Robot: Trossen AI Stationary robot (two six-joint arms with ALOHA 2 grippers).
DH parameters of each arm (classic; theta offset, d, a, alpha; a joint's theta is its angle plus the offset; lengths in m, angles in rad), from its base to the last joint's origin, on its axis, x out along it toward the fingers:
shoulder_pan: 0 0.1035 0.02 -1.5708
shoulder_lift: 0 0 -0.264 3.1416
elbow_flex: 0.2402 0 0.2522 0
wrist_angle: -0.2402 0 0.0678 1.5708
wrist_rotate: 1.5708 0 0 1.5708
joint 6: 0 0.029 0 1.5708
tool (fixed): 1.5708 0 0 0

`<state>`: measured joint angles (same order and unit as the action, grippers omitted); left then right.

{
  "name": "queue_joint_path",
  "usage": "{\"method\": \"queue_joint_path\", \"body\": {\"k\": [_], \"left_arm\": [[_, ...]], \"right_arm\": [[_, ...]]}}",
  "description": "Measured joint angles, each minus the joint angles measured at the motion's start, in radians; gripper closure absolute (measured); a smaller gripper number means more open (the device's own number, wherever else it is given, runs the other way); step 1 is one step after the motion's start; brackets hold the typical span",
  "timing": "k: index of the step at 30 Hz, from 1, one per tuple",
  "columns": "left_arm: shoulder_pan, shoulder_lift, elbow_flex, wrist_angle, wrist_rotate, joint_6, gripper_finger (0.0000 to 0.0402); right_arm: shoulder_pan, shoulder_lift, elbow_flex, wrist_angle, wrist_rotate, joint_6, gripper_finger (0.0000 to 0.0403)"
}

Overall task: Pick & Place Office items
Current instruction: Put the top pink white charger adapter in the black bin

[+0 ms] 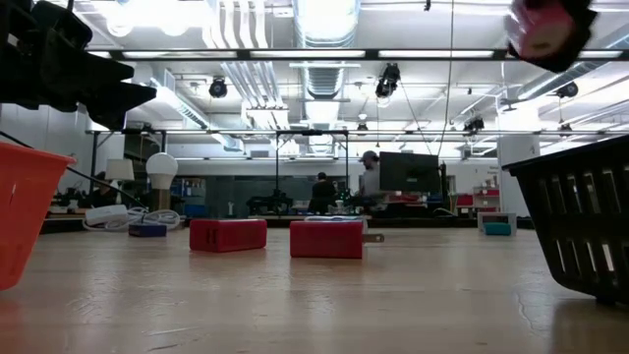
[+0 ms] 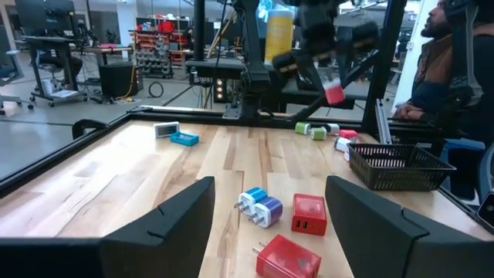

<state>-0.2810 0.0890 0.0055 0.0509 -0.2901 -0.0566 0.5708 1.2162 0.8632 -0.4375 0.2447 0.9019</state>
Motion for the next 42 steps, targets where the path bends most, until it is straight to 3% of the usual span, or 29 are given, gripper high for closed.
{"method": "queue_joint_path", "body": {"k": [11,21,32,42], "left_arm": [[0.0,0.0,0.0,0.0,0.0,0.0,0.0149],[0.0,0.0,0.0,0.0,0.0,0.0,0.0149],[0.0,0.002,0.0,0.0,0.0,0.0,0.0149],[0.0,0.003,0.0,0.0,0.0,0.0,0.0149]], "right_arm": [[0.151,0.236,-0.002,0.195,0.02,0.277,0.0255],[0.158,0.4,0.005,0.293,0.018,0.458,0.0255],[0.163,0.541,0.133,0.272,-0.044,0.479,0.0255],[0.162,0.67,0.295,0.012,-0.093,0.479,0.0255]]}}
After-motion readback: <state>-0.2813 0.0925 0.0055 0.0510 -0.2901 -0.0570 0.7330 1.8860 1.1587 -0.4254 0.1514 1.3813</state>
